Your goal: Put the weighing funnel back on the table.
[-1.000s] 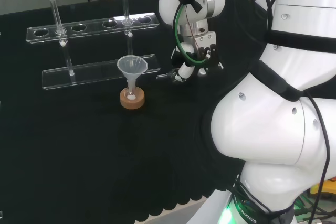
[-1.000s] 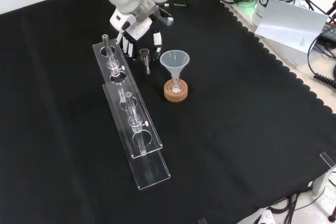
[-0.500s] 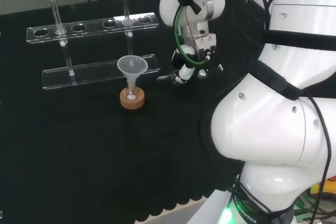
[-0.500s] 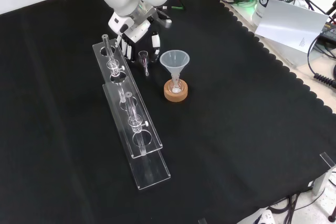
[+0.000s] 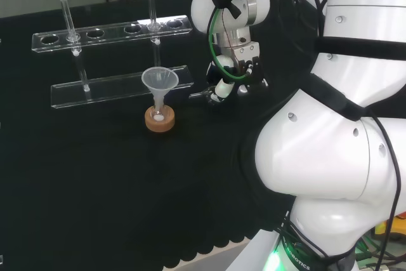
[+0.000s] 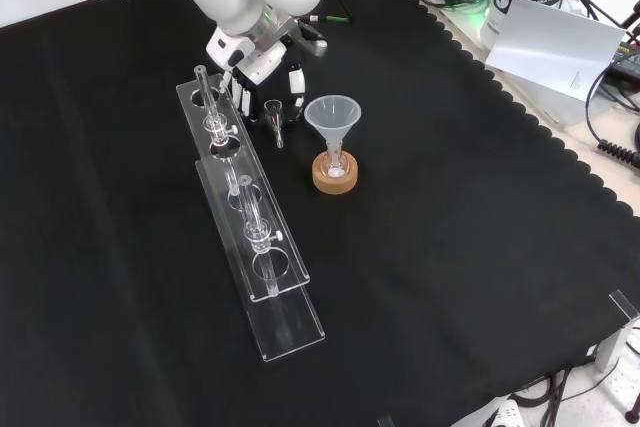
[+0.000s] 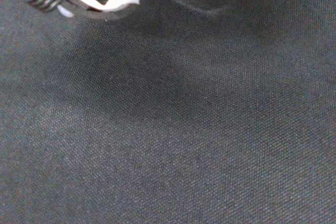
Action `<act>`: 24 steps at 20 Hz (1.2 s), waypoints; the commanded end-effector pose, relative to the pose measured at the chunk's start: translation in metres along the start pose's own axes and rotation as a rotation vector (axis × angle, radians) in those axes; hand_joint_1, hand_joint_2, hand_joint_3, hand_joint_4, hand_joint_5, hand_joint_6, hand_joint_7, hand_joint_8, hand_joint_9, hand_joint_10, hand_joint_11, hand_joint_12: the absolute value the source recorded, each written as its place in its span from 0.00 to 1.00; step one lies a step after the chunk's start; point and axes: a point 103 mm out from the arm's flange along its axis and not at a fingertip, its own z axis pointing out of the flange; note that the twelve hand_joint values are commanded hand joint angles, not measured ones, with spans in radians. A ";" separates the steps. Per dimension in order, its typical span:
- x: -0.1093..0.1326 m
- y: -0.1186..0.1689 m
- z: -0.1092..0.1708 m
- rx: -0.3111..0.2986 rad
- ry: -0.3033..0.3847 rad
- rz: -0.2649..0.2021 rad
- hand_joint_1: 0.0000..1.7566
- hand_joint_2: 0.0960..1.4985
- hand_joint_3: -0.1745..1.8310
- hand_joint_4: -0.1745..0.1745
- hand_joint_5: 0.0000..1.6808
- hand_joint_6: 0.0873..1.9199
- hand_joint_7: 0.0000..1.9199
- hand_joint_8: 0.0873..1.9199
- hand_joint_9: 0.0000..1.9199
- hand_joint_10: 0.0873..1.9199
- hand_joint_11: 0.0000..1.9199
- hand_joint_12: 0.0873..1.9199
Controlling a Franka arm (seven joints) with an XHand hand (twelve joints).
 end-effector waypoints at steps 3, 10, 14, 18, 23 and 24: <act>-0.003 -0.002 0.002 0.009 -0.007 -0.005 0.59 0.57 0.29 0.91 0.60 0.51 0.33 0.39 0.44 0.28 0.23 0.65; -0.003 -0.004 0.002 0.018 -0.033 0.002 0.56 0.60 0.22 0.50 0.52 0.43 0.30 0.39 0.41 0.29 0.22 0.65; 0.000 -0.005 0.001 0.011 -0.042 0.004 0.55 0.46 0.40 0.41 0.50 0.41 0.30 0.39 0.41 0.29 0.22 0.65; 0.000 -0.006 0.000 0.019 -0.048 0.006 0.55 0.43 0.43 0.38 0.47 0.40 0.29 0.39 0.40 0.29 0.21 0.66; 0.002 -0.008 -0.005 0.045 -0.075 0.013 0.54 0.41 0.44 0.36 0.37 0.39 0.27 0.39 0.39 0.30 0.20 0.66; 0.004 -0.008 -0.006 0.051 -0.080 0.020 0.54 0.41 0.44 0.36 0.35 0.38 0.27 0.39 0.38 0.30 0.20 0.66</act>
